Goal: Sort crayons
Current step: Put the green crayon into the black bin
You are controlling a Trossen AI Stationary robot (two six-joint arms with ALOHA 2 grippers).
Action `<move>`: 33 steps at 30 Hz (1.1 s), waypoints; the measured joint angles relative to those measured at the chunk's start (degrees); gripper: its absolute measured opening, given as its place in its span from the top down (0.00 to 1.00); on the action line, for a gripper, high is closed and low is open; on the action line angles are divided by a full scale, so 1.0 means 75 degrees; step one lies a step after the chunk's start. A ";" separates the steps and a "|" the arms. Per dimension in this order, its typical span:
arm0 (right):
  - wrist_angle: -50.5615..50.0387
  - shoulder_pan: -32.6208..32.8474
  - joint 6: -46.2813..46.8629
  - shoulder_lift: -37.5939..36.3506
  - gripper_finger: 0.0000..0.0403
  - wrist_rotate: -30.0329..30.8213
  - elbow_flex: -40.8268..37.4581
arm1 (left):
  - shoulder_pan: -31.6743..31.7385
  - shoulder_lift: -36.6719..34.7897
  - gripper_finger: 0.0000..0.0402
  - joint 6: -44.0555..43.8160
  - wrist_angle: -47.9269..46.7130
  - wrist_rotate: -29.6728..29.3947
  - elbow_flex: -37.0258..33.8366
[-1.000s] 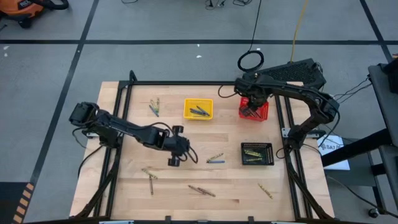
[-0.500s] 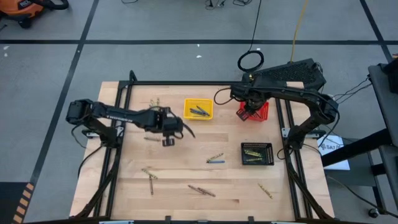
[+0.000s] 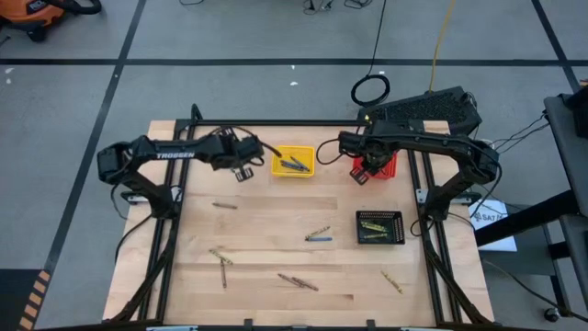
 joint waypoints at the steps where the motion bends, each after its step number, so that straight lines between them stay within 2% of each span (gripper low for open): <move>1: 0.0000 0.0000 0.0000 0.0000 0.81 0.0001 0.0000 | 0.0115 0.0000 0.73 0.0010 0.0048 -0.0001 0.0000; 5: 0.0006 -0.0009 -0.0105 0.0000 0.81 0.0009 0.0000 | 0.0401 0.0000 0.73 0.0127 0.0328 0.0005 0.0000; 9: 0.0134 -0.0009 -0.0494 0.0000 0.81 0.0015 0.0000 | 0.0559 0.0003 0.73 0.1099 0.1023 -0.0096 0.0000; 12: 0.0218 -0.0009 -0.0753 0.0000 0.81 0.0021 0.0000 | 0.0793 0.0003 0.73 0.1074 0.1459 -0.0427 0.0000; 15: 0.0274 -0.0009 -0.1014 0.0000 0.81 0.0033 0.0000 | 0.1163 0.0003 0.73 0.0999 0.1429 -0.0433 0.0000; 18: 0.0262 -0.0009 -0.1139 0.0000 0.81 0.0101 0.0000 | 0.1545 0.0003 0.73 0.0554 0.0969 -0.0042 0.0000; 22: 0.0262 -0.0003 -0.0987 0.0000 0.81 0.0620 0.0000 | 0.1874 0.0006 0.73 0.0679 0.0432 0.0724 0.0000; 27: 0.0243 -0.0003 -0.0729 0.0000 0.81 0.0843 0.0000 | 0.2052 0.0006 0.73 0.0502 0.0372 0.1068 0.0000; 33: 0.0236 0.0095 0.0014 0.0000 0.81 0.0839 -0.0133 | 0.2059 0.0009 0.73 0.1260 0.0202 0.1542 0.0000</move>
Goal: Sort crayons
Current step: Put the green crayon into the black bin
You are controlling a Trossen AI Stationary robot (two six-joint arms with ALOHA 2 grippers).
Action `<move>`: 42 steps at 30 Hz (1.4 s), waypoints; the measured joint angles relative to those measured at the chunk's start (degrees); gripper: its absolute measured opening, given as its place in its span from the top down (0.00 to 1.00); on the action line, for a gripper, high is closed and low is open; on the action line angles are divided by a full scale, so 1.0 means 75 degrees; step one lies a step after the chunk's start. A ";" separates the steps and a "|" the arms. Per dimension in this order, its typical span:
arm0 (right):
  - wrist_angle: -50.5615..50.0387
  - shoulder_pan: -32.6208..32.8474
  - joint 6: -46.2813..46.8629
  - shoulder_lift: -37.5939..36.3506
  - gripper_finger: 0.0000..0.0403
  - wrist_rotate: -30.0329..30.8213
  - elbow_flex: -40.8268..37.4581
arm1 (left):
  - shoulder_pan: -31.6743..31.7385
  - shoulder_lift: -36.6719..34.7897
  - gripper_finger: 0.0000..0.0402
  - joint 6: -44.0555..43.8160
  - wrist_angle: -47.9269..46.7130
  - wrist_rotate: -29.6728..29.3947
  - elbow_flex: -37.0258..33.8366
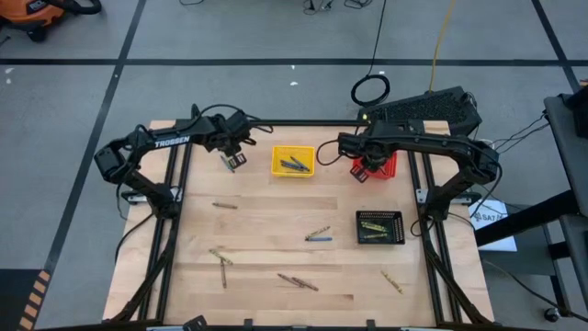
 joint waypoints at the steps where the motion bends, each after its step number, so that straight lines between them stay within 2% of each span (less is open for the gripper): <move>1: 0.0000 0.0030 0.0038 0.0000 0.81 -0.0005 -0.0052 | 0.0000 0.0000 0.73 -0.0110 0.0001 0.0008 0.0000; 6: -0.0003 0.0118 0.0167 0.0000 0.81 -0.0024 -0.0303 | 0.0047 0.0000 0.73 -0.0824 -0.0157 -0.0004 0.0000; 11: 0.0102 0.0118 0.0132 0.0000 0.81 -0.0029 -0.0463 | 0.0105 0.0000 0.73 -0.2500 -0.0190 -0.0006 0.0000; 16: 0.0169 0.0118 -0.0469 0.0000 0.81 -0.0032 -0.0485 | 0.0103 0.0003 0.73 -0.3993 -0.0281 0.0092 0.0000; 26: 0.0204 0.0118 -0.0631 0.0000 0.81 -0.0035 -0.0485 | 0.0479 0.0411 0.73 -0.4803 -0.0216 0.0766 0.0003; 42: 0.0336 0.0118 -0.0652 0.0000 0.81 -0.0024 -0.0485 | 0.0872 0.1236 0.73 -0.4805 0.0401 0.1171 0.0000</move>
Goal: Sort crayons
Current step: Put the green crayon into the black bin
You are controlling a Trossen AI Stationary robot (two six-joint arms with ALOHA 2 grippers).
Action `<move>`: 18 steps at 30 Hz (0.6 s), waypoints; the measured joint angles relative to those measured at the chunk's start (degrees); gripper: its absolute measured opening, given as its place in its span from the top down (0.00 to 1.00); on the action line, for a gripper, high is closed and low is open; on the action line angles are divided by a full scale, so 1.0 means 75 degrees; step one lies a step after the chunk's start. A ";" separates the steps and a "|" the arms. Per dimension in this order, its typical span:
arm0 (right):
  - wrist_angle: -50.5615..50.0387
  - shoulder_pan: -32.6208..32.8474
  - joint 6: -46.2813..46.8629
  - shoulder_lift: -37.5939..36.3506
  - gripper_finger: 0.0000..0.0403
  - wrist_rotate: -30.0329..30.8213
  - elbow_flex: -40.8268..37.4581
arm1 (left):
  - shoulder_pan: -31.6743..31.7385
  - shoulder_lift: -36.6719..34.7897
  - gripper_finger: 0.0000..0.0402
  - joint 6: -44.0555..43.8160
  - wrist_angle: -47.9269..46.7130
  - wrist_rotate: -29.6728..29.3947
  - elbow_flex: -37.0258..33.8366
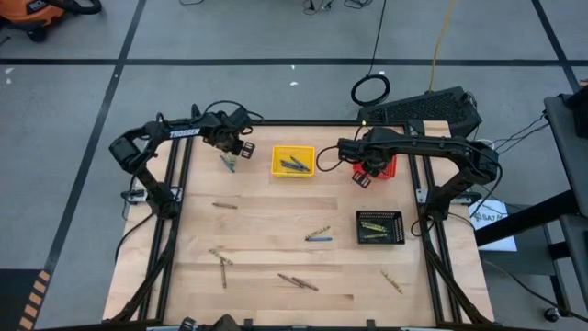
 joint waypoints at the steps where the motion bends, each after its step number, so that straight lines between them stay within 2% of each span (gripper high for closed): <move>1: 0.0004 0.0000 0.0000 0.0000 0.81 0.0001 0.0000 | 0.0005 0.0057 0.73 0.0003 -0.0008 0.0000 0.0000; 18: 0.0210 0.0000 -0.0034 0.0000 0.81 0.0007 0.0000 | 0.0075 0.0789 0.73 -0.0006 0.0473 0.0073 0.0019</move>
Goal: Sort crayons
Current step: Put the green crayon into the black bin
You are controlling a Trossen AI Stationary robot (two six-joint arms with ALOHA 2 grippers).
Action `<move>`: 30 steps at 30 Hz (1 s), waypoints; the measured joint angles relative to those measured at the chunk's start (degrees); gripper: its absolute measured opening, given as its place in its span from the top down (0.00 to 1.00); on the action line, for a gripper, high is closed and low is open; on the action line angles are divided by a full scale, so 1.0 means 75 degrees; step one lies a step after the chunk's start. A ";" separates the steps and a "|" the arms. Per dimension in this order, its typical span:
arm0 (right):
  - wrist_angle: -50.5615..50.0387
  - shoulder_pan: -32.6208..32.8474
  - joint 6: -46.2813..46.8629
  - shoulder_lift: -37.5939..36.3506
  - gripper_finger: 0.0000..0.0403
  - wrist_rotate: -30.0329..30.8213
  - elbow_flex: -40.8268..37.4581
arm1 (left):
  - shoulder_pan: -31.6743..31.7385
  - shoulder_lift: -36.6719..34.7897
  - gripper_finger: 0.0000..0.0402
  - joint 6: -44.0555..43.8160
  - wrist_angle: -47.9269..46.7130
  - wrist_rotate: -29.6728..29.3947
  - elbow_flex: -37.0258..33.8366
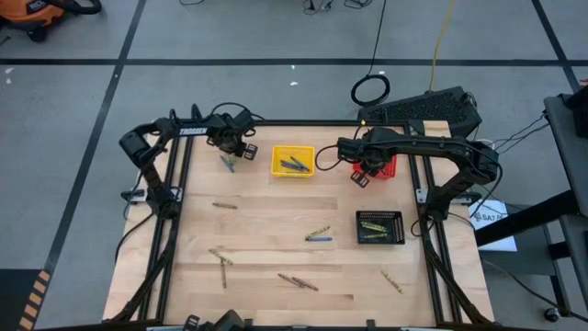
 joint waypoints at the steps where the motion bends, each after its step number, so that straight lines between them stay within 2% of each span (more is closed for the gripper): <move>1: -0.0001 0.0000 -0.0004 0.0000 0.81 0.0001 0.0000 | 0.0003 0.0028 0.73 0.0000 0.0032 0.0003 0.0008; 14: 0.0005 0.0000 -0.0115 0.0000 0.81 0.0003 0.0000 | 0.0006 0.0100 0.74 -0.0187 0.0022 0.0095 0.0004; 18: 0.0017 0.0000 -0.0398 0.0000 0.81 0.0003 0.0000 | 0.0006 0.0105 0.81 -0.0184 0.0014 0.0157 -0.0001; 24: -0.0006 0.0000 -0.0401 0.0000 0.81 -0.0012 0.0000 | -0.0013 0.0112 0.97 -0.0101 -0.0010 0.0338 -0.0010; 28: -0.0030 -0.0003 -0.0401 0.0000 0.81 -0.0076 0.0000 | -0.0015 0.0114 0.98 0.0242 0.0044 0.0632 -0.0016; 30: -0.0031 -0.0013 -0.0393 0.0000 0.81 -0.0430 0.0000 | -0.0015 0.0114 0.98 0.0245 0.0077 0.0727 -0.0016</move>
